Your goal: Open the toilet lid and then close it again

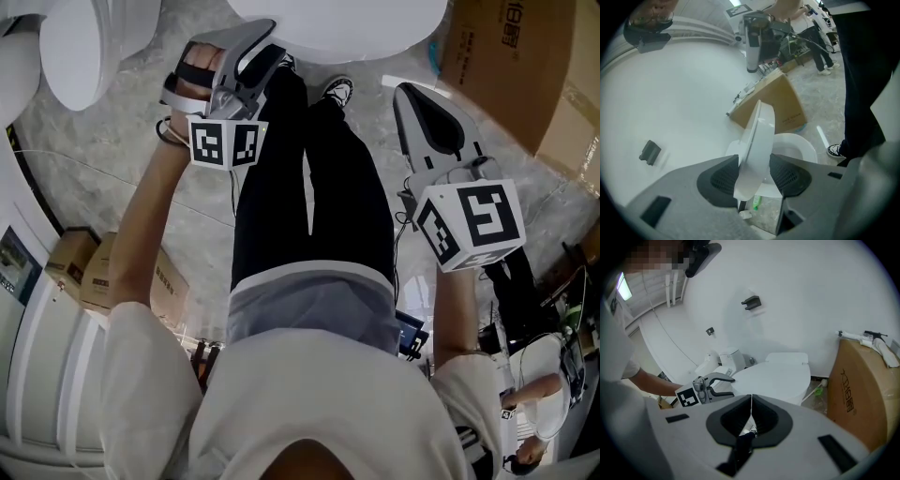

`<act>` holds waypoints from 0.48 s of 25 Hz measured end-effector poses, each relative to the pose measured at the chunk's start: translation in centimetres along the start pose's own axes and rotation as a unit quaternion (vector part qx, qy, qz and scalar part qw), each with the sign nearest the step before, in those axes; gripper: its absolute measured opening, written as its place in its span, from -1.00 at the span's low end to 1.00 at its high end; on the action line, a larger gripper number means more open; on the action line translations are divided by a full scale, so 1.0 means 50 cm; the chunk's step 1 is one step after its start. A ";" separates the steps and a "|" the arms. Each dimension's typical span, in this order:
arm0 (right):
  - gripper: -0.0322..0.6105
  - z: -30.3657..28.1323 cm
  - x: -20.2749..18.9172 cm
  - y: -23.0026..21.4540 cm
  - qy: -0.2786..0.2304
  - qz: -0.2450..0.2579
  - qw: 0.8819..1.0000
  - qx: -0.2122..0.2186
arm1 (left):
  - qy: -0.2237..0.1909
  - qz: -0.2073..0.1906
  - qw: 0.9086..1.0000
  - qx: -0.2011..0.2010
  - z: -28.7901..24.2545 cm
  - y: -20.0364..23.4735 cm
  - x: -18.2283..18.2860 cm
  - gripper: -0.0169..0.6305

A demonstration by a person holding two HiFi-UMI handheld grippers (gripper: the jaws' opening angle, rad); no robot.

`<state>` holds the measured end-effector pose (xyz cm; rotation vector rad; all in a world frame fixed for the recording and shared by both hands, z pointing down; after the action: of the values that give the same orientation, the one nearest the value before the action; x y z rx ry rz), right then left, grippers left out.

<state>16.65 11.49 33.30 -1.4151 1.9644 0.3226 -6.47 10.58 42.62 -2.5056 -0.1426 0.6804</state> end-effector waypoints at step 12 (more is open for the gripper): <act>-0.87 -0.035 -0.053 -0.003 0.023 -0.006 1.000 0.010 | 0.024 -0.011 1.000 -0.003 -0.034 -0.071 -0.017 -0.32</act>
<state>16.60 12.42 36.35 -1.4331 1.9907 0.2663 -6.25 12.59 46.07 -2.5197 -0.1535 0.6114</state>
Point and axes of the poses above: the fingertips, and each gripper's own axes: z backward along the fingers, y to its left, x out of its top, the point moved 9 cm from there along z, backward along the fingers, and after that the axes turned 13 degrees about -x, right-handed, at the moved point
